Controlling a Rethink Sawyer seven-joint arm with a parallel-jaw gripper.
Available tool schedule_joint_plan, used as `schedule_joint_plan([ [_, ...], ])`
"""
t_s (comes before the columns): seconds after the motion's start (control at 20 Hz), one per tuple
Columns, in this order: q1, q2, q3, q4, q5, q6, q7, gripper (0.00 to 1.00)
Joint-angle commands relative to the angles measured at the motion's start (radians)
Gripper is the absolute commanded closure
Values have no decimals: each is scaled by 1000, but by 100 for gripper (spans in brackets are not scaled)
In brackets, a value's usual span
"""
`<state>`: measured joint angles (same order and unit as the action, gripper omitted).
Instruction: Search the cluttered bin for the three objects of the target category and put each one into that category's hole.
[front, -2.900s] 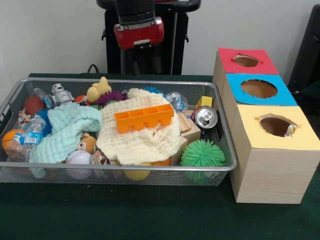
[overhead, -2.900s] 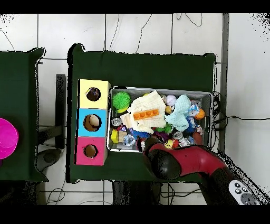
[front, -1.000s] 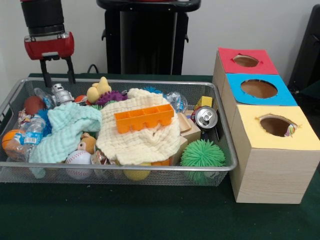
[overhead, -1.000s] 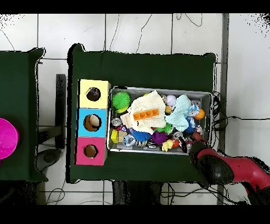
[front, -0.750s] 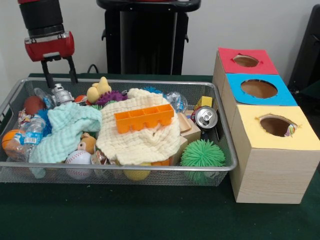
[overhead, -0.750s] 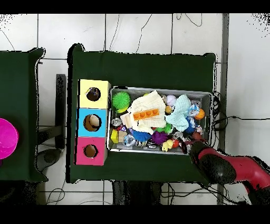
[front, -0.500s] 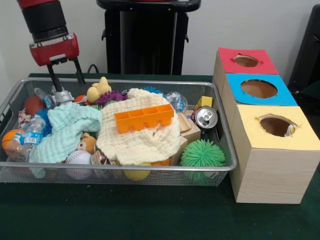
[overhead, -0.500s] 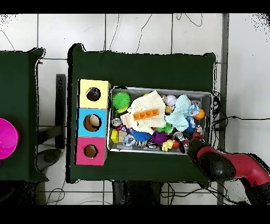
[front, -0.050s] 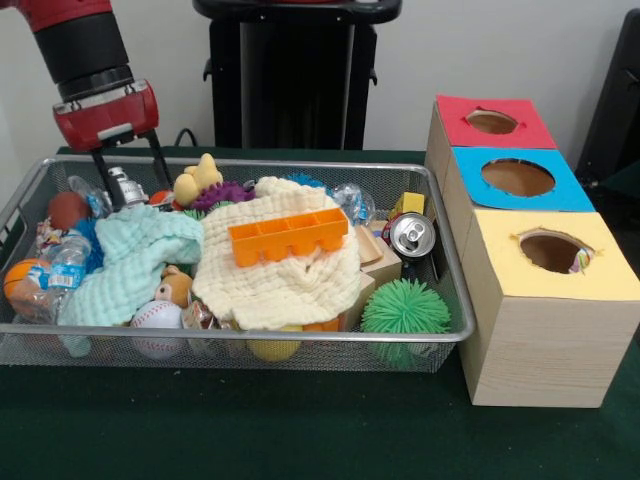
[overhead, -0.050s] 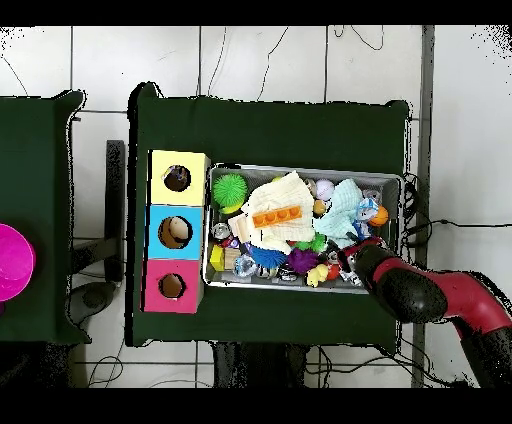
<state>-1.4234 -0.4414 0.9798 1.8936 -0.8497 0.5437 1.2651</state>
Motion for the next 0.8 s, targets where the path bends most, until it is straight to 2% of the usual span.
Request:
schedule_joint_plan([
  [0.05,40,31,47,-199,15,156,-357,0],
  [0.3,85,-38,4,-221,-26,164,-331,0],
  [0.8,132,-119,-84,-181,-94,113,-238,0],
])
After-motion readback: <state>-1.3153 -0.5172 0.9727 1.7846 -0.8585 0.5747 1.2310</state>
